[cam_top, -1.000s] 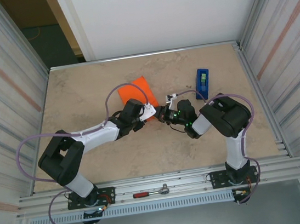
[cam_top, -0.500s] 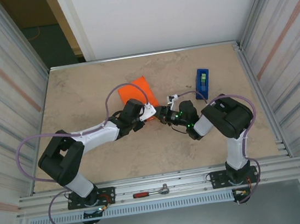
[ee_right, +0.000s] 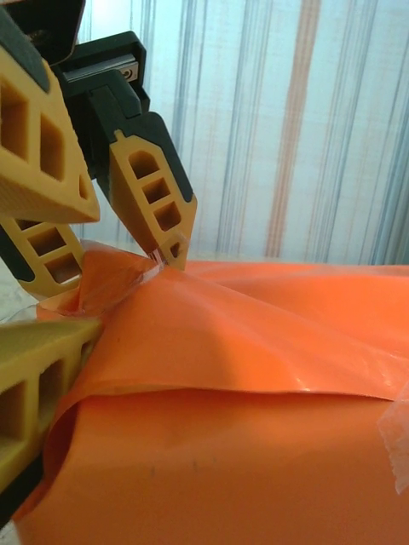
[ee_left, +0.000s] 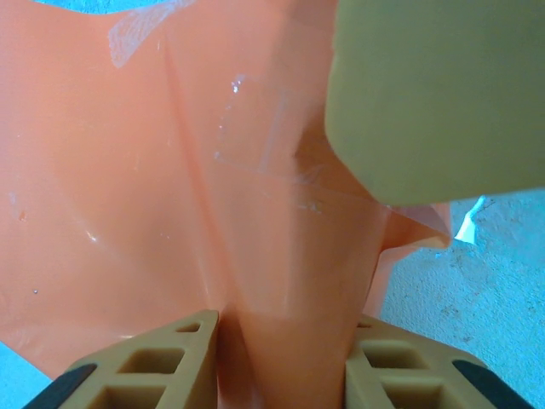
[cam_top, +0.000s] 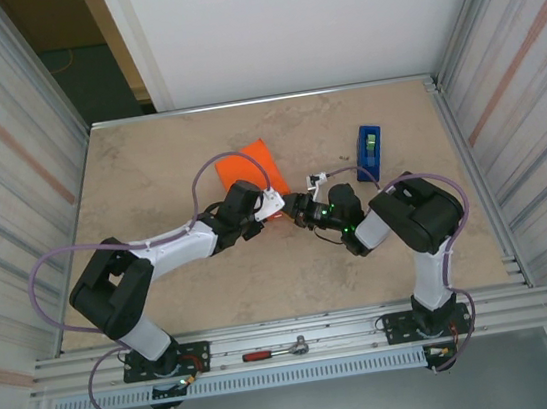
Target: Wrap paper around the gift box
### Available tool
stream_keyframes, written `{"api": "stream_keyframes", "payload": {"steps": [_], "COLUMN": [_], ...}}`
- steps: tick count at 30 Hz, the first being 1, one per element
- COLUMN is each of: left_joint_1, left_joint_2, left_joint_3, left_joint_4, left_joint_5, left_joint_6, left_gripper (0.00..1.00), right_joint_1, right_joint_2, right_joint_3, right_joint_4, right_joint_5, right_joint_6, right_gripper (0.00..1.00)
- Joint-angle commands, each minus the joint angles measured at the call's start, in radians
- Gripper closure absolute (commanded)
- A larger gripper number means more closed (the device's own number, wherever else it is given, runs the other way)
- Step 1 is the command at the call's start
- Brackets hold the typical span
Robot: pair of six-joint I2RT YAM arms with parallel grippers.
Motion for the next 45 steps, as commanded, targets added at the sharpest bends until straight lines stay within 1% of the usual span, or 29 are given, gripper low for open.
{"api": "stream_keyframes", "payload": {"steps": [1, 9, 15, 20, 24, 26, 30, 33, 39, 45], "left_joint_1": [-0.004, -0.004, -0.004, -0.006, -0.007, -0.007, -0.006, -0.007, -0.007, -0.008], "left_joint_2": [0.006, 0.008, 0.009, 0.009, 0.009, 0.010, 0.009, 0.009, 0.011, 0.011], "left_joint_3": [-0.024, -0.022, -0.022, -0.022, -0.023, -0.022, -0.024, -0.022, -0.022, -0.022], "left_joint_4": [-0.103, -0.104, -0.104, -0.103, -0.104, -0.103, -0.103, -0.103, -0.105, -0.104], "left_joint_5": [0.051, 0.050, 0.049, 0.047, 0.047, 0.047, 0.046, 0.046, 0.045, 0.045], "left_joint_6": [-0.029, -0.029, -0.029, -0.029, -0.027, -0.028, -0.028, -0.029, -0.027, -0.027], "left_gripper": [0.68, 0.69, 0.69, 0.69, 0.70, 0.71, 0.71, 0.72, 0.72, 0.72], "right_joint_1": [-0.014, -0.023, -0.027, -0.032, -0.037, -0.037, -0.027, -0.006, 0.027, 0.022], "right_joint_2": [-0.033, -0.048, -0.054, -0.062, -0.099, -0.117, -0.147, -0.167, -0.182, -0.108], "right_joint_3": [-0.024, -0.030, -0.030, -0.047, -0.088, -0.109, -0.136, -0.127, -0.067, 0.001], "right_joint_4": [-0.017, -0.026, -0.031, -0.031, -0.038, -0.053, -0.091, -0.135, -0.258, -0.278], "right_joint_5": [0.013, 0.006, 0.004, 0.006, 0.014, 0.013, 0.003, 0.001, 0.005, -0.005], "right_joint_6": [-0.001, -0.006, -0.008, -0.011, -0.021, -0.031, -0.053, -0.078, -0.149, -0.155], "right_gripper": [0.62, 0.59, 0.55, 0.55, 0.60, 0.65, 0.87, 1.00, 1.00, 1.00]}}
